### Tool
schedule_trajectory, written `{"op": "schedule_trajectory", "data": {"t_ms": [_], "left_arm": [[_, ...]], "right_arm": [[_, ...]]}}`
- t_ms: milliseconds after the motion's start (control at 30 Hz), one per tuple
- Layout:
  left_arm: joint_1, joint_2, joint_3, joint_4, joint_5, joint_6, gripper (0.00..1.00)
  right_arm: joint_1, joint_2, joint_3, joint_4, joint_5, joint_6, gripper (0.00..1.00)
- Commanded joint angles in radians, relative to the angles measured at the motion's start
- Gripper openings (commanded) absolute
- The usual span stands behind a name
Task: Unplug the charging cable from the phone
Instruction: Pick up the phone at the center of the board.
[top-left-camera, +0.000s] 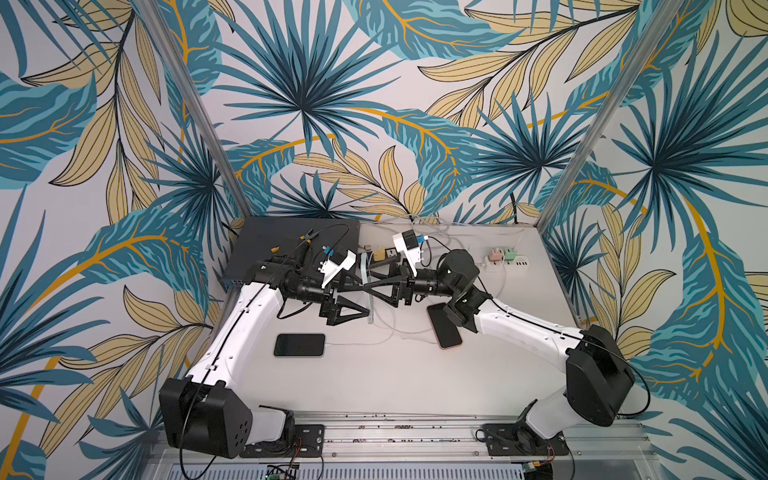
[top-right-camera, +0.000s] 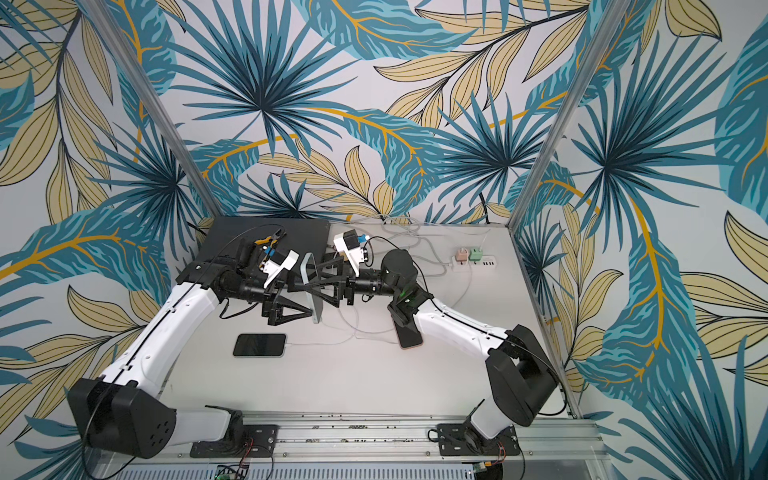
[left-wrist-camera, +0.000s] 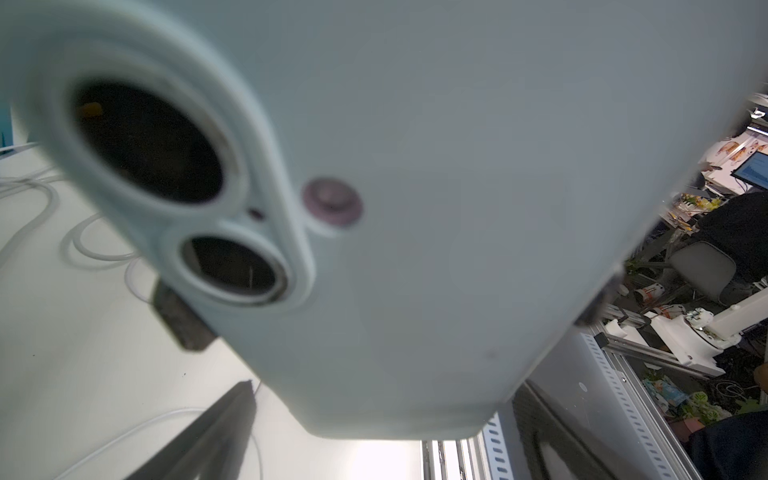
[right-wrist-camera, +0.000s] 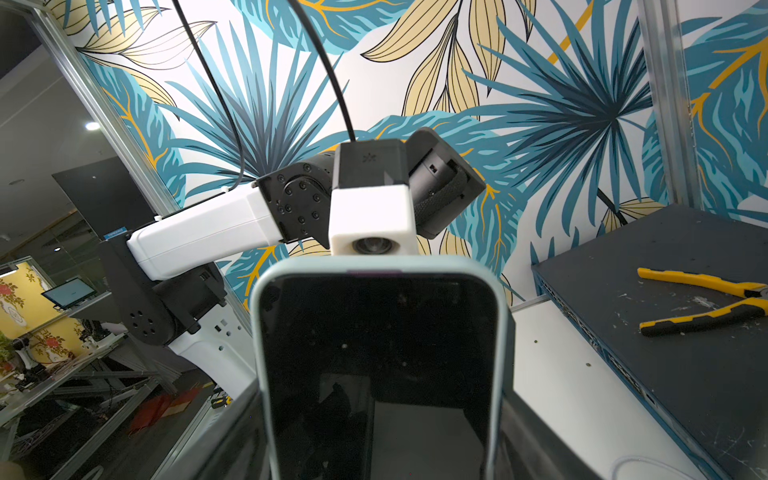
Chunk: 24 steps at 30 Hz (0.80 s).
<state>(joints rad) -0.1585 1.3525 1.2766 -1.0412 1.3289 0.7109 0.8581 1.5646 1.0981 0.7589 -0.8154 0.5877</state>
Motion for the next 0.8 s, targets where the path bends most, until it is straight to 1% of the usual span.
{"op": "schedule_trajectory", "data": {"t_ms": [0,333,400,633,733,767], "left_arm": [[-0.010,0.019,0.032,-0.020,0.024,0.018,1.00],[-0.027,0.039,0.038,-0.027,0.023,0.015,1.00],[-0.027,0.041,0.039,-0.032,0.024,0.019,0.98],[-0.027,0.052,0.044,-0.044,0.023,0.022,0.86],[-0.027,0.057,0.047,-0.047,0.021,0.023,0.76],[-0.027,0.059,0.048,-0.048,0.020,0.024,0.71]], "right_arm": [[0.011,0.005,0.026,0.080,0.016,0.009,0.60],[0.019,0.011,0.022,0.080,0.019,0.002,0.60],[0.018,0.009,0.019,0.081,0.020,0.001,0.60],[0.022,0.004,0.007,0.076,0.022,-0.004,0.62],[0.020,-0.005,-0.001,0.065,0.025,-0.015,0.63],[0.020,-0.009,-0.005,0.058,0.032,-0.022,0.63]]}}
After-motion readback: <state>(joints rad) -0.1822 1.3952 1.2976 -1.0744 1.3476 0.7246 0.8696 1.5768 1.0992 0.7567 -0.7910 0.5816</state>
